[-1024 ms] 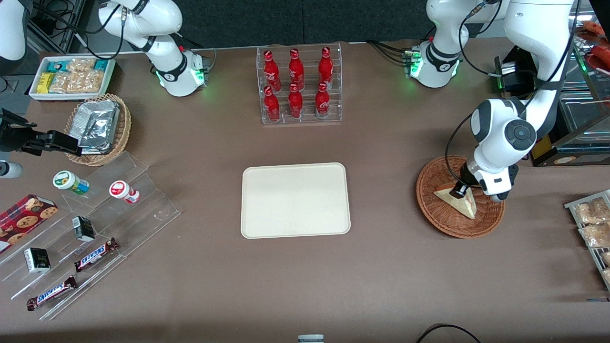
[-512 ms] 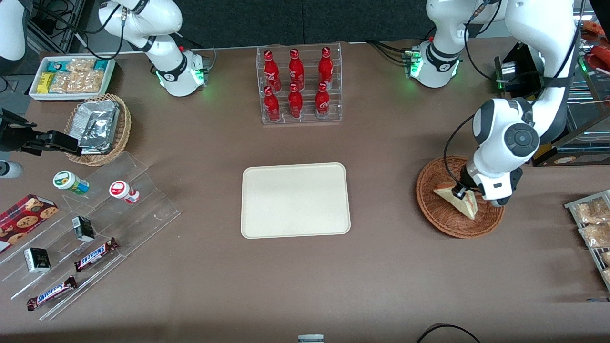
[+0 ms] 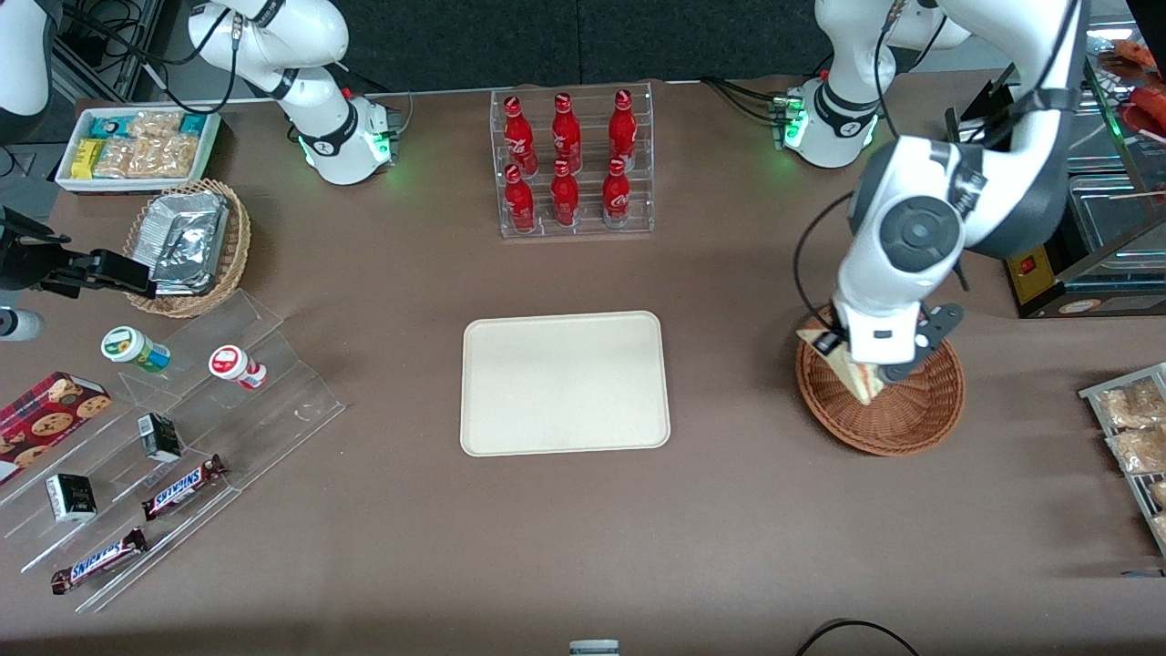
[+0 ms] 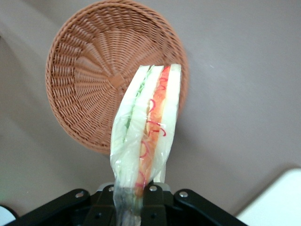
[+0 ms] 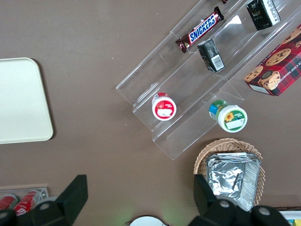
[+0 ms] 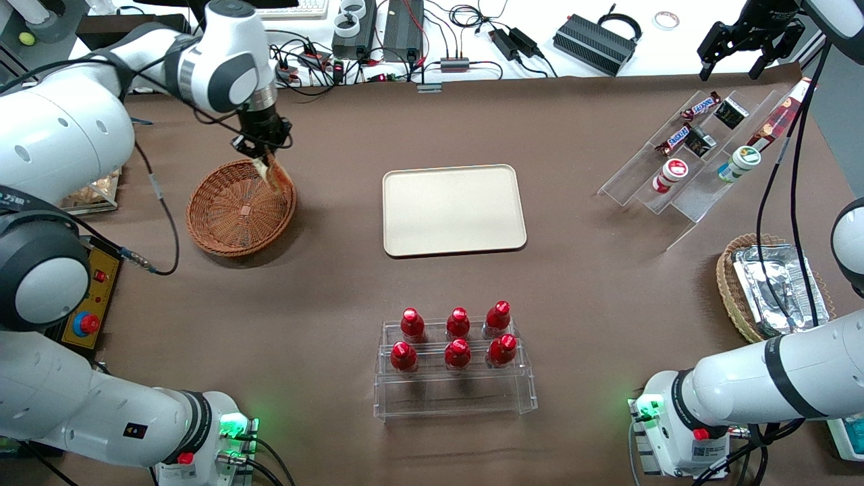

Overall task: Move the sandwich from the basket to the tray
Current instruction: 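Carry the held sandwich over to the cream tray with the left gripper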

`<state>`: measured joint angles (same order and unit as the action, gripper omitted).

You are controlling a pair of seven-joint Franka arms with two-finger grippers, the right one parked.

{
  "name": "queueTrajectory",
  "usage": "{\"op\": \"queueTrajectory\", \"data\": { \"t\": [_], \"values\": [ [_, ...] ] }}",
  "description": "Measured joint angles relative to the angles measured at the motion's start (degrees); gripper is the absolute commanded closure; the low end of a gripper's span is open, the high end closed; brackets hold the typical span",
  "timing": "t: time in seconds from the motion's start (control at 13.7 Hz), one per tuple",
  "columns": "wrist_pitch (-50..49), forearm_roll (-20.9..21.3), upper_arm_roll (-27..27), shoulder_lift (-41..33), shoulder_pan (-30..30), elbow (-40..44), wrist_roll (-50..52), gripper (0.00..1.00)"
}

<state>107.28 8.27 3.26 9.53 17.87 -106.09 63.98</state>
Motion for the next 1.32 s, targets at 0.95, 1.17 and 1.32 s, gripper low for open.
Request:
{"op": "queueTrajectory", "data": {
  "t": [0.95,1.17,1.32],
  "values": [
    [3.94,0.88,0.25,24.30,20.55,22.09,3.97,1.00],
    [8.90,2.80,0.29,28.92,23.83,24.07,3.73,1.00],
    [10.06,3.13,0.29,31.00,25.65,25.41,3.59,1.00]
  ]
}}
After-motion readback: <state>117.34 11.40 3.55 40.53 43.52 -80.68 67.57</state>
